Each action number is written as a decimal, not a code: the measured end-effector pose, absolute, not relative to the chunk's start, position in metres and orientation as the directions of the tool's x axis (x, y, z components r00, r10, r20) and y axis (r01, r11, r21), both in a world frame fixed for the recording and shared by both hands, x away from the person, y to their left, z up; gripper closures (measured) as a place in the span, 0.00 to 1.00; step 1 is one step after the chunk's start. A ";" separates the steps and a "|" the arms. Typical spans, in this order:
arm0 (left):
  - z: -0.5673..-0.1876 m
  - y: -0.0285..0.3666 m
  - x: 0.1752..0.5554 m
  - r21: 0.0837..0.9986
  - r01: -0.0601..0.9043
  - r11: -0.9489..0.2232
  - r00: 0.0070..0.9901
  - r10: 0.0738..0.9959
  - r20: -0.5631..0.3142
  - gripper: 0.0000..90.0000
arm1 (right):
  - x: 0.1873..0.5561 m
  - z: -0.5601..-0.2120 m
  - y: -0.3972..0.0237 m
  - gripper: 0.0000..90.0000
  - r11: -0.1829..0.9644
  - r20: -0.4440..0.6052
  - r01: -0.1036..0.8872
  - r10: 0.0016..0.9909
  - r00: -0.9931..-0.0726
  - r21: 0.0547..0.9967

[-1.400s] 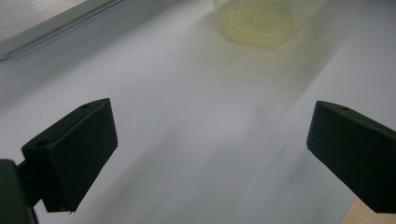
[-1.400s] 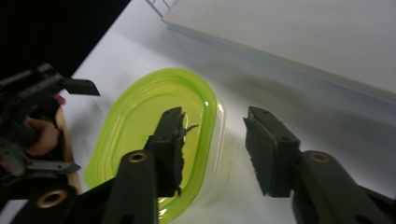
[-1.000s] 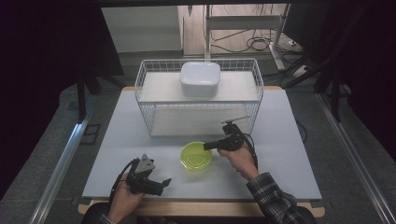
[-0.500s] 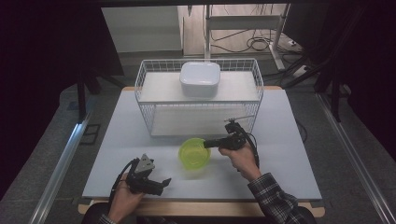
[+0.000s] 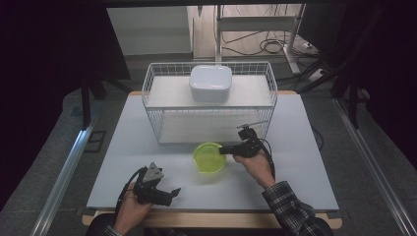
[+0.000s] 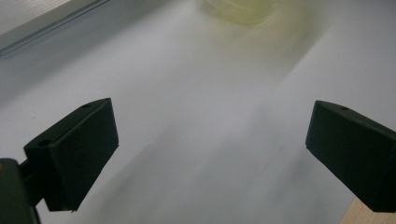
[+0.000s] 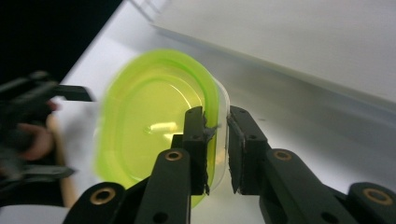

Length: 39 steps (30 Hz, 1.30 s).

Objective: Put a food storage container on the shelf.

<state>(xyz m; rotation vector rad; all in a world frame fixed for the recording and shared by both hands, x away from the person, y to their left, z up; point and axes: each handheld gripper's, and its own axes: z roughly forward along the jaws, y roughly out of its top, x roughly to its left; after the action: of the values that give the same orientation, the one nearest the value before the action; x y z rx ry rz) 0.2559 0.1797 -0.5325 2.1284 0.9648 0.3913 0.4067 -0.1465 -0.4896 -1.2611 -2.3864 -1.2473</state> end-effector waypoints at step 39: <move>-0.533 0.179 0.256 0.734 0.514 -0.444 0.674 0.738 -0.026 0.03 | 0.412 -0.496 -0.154 0.90 0.202 0.644 0.832 0.548 -0.534 0.517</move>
<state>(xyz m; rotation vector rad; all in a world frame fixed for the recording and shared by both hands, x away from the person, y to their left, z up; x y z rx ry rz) 0.2560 0.1788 -0.5335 2.1434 0.9596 0.3873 0.4116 -0.1545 -0.4955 -1.2988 -2.1644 -1.2503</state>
